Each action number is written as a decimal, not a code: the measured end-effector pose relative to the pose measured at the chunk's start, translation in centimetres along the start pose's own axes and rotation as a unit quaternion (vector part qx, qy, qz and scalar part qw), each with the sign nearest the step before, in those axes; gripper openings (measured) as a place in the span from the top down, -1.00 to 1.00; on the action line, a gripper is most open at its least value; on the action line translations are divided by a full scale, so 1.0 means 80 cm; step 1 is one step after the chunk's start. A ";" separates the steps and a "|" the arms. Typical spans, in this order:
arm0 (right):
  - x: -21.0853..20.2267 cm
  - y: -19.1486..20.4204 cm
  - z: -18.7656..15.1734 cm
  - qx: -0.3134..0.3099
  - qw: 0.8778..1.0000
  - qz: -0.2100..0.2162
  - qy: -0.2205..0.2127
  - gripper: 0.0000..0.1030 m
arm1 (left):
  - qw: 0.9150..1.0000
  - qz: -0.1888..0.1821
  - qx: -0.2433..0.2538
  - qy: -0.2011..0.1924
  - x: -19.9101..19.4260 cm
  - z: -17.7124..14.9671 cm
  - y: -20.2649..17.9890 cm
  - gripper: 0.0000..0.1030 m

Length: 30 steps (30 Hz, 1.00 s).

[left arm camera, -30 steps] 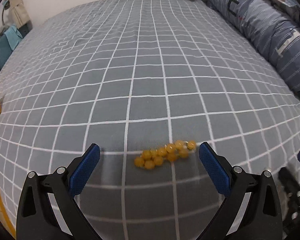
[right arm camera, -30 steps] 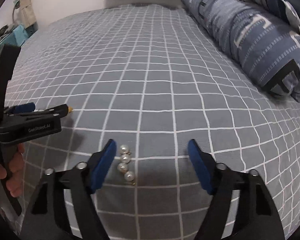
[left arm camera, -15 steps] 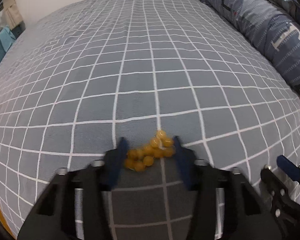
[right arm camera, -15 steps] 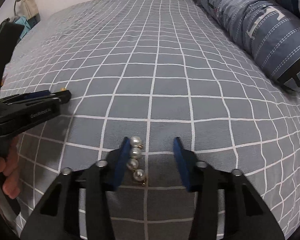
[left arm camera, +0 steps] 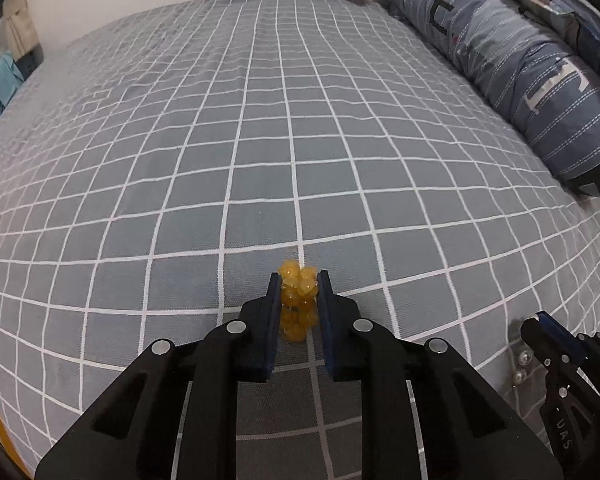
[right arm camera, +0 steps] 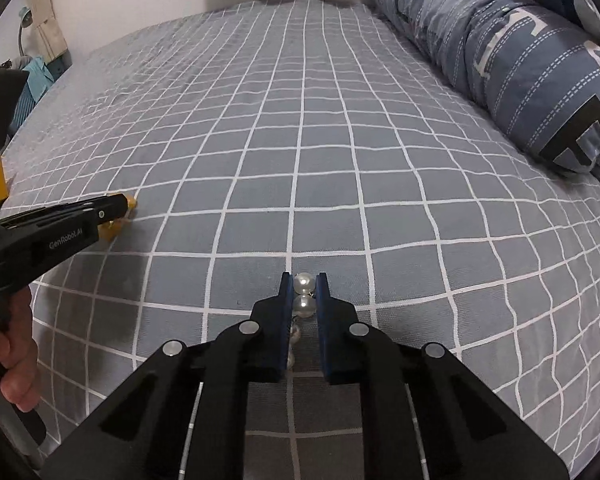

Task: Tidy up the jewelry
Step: 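Carry the amber beads and pearls over the white box with both tools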

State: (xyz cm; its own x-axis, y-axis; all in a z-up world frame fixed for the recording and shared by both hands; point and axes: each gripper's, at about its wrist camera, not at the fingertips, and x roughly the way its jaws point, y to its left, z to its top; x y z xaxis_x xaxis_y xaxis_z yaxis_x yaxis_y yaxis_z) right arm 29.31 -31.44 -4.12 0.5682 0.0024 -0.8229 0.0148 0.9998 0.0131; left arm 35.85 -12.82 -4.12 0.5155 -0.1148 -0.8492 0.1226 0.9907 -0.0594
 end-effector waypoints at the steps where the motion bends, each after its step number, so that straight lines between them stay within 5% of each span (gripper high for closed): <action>1: -0.001 0.000 0.001 0.001 1.000 0.001 -0.001 0.80 | 1.000 -0.001 -0.001 -0.001 -0.003 -0.002 0.001 0.67; 30: -0.061 -0.007 -0.004 0.017 0.999 -0.005 -0.032 0.79 | 1.000 -0.010 0.010 -0.025 -0.062 -0.019 -0.005 0.67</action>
State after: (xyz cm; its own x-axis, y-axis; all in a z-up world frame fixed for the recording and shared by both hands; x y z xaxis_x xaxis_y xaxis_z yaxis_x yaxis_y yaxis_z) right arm 26.24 -31.97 -0.29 0.6197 -0.0097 -0.7848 0.0480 0.9985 0.0256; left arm 31.95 -12.53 -0.68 0.5543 -0.1379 -0.8208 0.1492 0.9867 -0.0650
